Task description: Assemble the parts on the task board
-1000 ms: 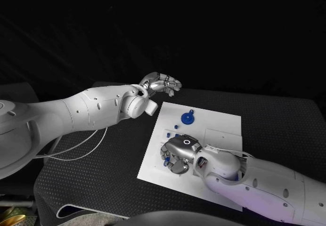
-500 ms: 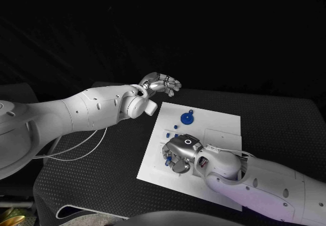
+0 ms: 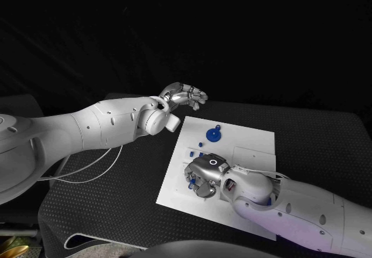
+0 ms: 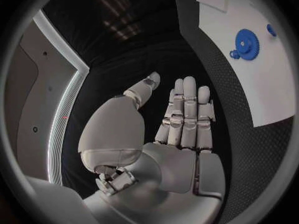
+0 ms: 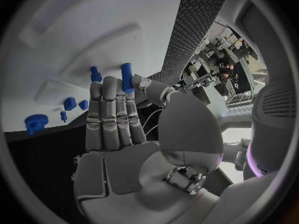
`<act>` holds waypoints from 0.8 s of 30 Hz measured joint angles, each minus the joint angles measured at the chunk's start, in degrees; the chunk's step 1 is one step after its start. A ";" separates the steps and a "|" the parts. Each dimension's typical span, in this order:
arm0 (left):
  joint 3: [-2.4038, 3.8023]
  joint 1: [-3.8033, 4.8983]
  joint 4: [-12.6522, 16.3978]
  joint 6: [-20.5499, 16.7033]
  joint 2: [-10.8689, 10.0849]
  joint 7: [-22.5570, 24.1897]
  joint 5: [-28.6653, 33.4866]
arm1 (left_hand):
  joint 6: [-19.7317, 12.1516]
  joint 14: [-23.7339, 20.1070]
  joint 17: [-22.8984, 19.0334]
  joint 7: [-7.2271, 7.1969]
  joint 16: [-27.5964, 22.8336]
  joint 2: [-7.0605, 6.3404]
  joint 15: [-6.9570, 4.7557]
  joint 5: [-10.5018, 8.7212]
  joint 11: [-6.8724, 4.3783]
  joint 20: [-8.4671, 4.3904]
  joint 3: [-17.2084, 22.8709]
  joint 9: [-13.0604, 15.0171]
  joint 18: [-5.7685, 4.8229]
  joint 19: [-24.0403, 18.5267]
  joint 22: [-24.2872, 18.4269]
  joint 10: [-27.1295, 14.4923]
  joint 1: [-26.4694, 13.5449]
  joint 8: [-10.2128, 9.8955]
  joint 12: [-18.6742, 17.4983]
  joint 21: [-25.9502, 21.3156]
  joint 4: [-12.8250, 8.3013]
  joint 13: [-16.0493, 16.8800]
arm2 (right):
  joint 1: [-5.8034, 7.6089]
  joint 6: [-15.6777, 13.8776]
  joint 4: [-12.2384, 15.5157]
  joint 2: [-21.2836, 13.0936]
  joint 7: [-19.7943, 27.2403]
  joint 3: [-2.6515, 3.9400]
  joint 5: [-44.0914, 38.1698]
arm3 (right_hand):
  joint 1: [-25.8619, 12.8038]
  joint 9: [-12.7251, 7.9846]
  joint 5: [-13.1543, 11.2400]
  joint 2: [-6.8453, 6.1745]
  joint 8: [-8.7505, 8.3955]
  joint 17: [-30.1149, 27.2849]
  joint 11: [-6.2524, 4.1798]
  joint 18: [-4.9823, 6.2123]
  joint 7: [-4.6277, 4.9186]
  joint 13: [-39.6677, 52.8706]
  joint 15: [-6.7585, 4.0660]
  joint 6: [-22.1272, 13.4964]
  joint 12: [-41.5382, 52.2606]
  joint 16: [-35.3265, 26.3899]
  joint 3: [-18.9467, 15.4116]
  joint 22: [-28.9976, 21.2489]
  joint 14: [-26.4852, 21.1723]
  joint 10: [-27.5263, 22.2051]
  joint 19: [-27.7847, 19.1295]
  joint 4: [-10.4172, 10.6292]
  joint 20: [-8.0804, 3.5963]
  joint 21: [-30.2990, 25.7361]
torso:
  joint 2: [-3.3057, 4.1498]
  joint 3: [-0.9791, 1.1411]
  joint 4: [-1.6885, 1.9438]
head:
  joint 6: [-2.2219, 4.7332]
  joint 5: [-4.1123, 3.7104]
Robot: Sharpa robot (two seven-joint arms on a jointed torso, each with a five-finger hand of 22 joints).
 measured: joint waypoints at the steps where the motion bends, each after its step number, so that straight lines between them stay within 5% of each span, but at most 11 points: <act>1: 0.00 0.00 0.02 0.00 0.00 0.00 0.00 | 0.00 0.00 0.00 0.00 0.00 0.00 0.00 0.00 0.00 0.00 0.00 0.00 0.00 0.00 0.00 0.00 0.00 0.00 0.00 0.00 0.00 0.00 | 0.02 0.00 -0.06 0.06 0.02 -0.03 -0.04 | 0.00 0.00 0.06 0.00 0.00 0.00 0.00 0.00 0.00 0.05 0.01 0.00 0.00 0.00 0.00 0.00 0.00 0.00 0.00 0.00 0.00 0.00 | 0.00 0.00 0.00 | -0.01 0.01; 24: -0.01 0.00 0.08 0.10 -0.11 -0.04 0.00 | 0.01 0.00 0.11 0.01 0.00 0.00 0.00 0.00 0.20 0.00 0.00 0.00 0.00 0.00 0.04 -0.22 0.00 0.00 0.00 -0.22 0.00 0.00 | 0.04 -0.10 -0.57 1.09 -0.07 -0.67 -0.57 | -0.26 0.07 0.23 0.26 -0.17 0.10 -0.02 -0.33 0.01 1.21 0.10 -0.01 -0.47 0.00 -0.06 0.00 -0.22 -0.02 0.00 -0.40 0.00 0.00 | -0.01 -0.02 -0.03 | -0.26 -0.16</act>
